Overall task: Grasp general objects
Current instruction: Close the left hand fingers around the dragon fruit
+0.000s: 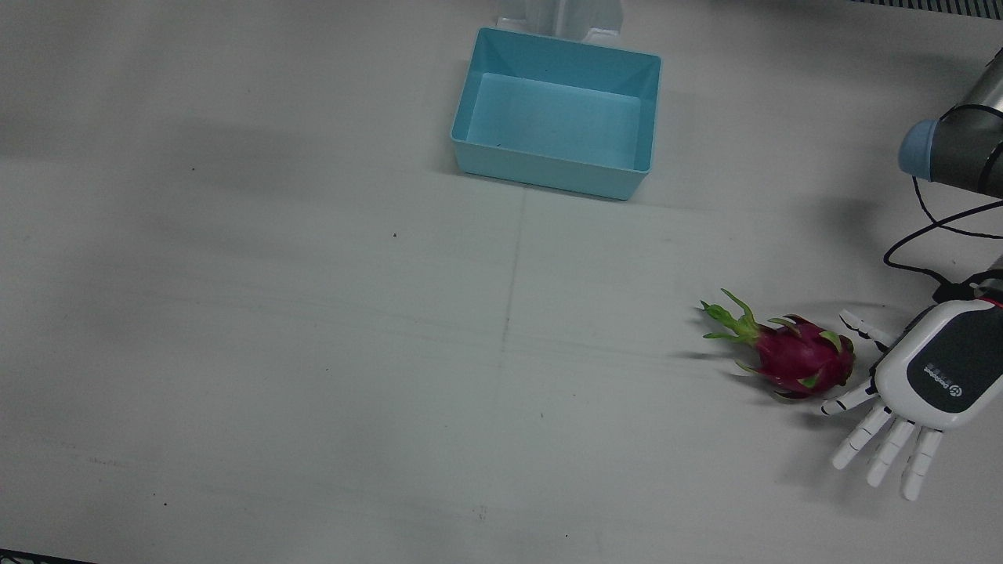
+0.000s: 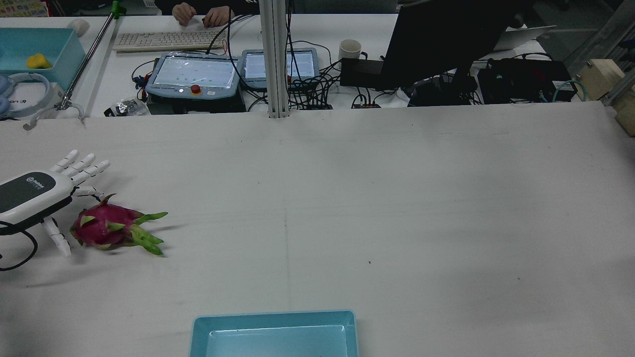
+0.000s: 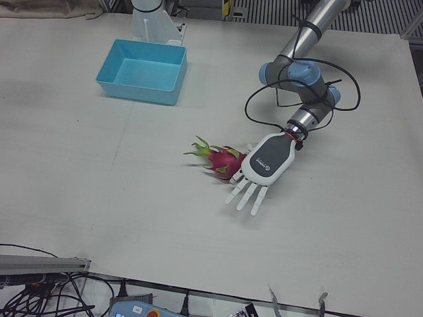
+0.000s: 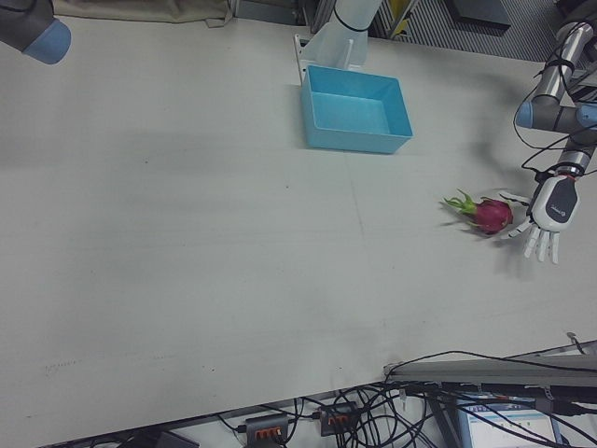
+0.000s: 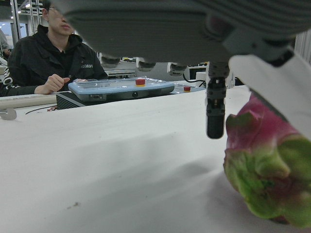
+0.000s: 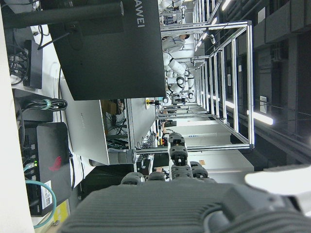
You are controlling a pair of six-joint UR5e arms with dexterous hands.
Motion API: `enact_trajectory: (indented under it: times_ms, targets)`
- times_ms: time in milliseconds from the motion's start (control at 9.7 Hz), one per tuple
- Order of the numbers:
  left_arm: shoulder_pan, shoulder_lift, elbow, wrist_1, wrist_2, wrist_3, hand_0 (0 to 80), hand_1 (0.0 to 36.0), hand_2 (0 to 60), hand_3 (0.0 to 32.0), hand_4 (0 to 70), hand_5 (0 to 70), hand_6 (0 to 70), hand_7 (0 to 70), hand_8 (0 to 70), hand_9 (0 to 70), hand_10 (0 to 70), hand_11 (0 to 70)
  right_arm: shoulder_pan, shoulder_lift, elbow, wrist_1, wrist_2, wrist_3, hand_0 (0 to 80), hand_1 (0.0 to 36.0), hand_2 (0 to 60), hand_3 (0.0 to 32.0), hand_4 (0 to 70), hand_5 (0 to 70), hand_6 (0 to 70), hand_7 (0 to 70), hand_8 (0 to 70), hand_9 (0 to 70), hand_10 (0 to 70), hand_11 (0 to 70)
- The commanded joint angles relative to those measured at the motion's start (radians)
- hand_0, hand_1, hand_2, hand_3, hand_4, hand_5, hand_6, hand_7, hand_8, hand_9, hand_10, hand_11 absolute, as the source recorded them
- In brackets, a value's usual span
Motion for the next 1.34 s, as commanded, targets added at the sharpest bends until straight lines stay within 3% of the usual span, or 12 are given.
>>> enact_trajectory:
  times_ms: [0,206,619,722,928,1237]
  targets:
    - [0.06,-0.03,-0.002,0.046,-0.002,-0.007,48.9,9.1,0.0,0.0,20.2,27.8,0.0,3.2,0.0,0.0,0.0,0.0,0.0,0.0,0.0,0.0,0.0,0.0,0.0,0.0,0.0,0.0,0.0,0.0,0.0,0.0,0.0,0.0,0.0,0.0]
    - [0.067,-0.052,-0.006,0.071,-0.002,-0.007,47.9,7.4,0.0,0.0,10.3,18.7,0.0,3.6,0.0,0.0,0.0,0.0,0.0,0.0,0.001,0.0,-0.001,0.0,0.0,0.0,0.0,0.0,0.0,0.0,0.0,0.0,0.0,0.0,0.0,0.0]
    - [0.067,-0.081,-0.008,0.117,-0.002,-0.037,47.4,6.2,0.0,0.0,2.8,11.1,0.0,3.1,0.0,0.0,0.0,0.0,0.0,0.0,0.001,0.0,0.0,-0.002,0.0,0.0,0.0,0.0,0.0,0.0,0.0,0.0,0.0,0.0,0.0,0.0]
    - [0.067,-0.081,-0.008,0.112,-0.002,-0.037,47.4,6.0,0.0,0.0,7.2,14.3,0.0,3.2,0.0,0.0,0.0,0.0,0.0,0.0,0.001,0.0,-0.001,-0.002,0.0,0.0,0.0,0.0,0.0,0.0,0.0,0.0,0.0,0.0,0.0,0.0]
    - [0.07,-0.08,-0.005,0.105,-0.002,-0.036,47.8,6.1,0.0,0.0,21.6,32.1,0.0,3.2,0.0,0.0,0.0,0.0,0.0,0.0,0.001,0.0,-0.001,-0.002,0.0,0.0,0.0,0.0,0.0,0.0,0.0,0.0,0.0,0.0,0.0,0.0]
    - [0.072,-0.08,-0.008,0.105,-0.002,-0.037,48.6,6.0,0.0,0.0,38.7,53.4,0.0,7.5,0.0,0.1,0.0,0.0,0.0,0.0,0.001,0.0,0.0,-0.002,0.0,0.0,0.0,0.0,0.0,0.0,0.0,0.0,0.0,0.0,0.0,0.0]
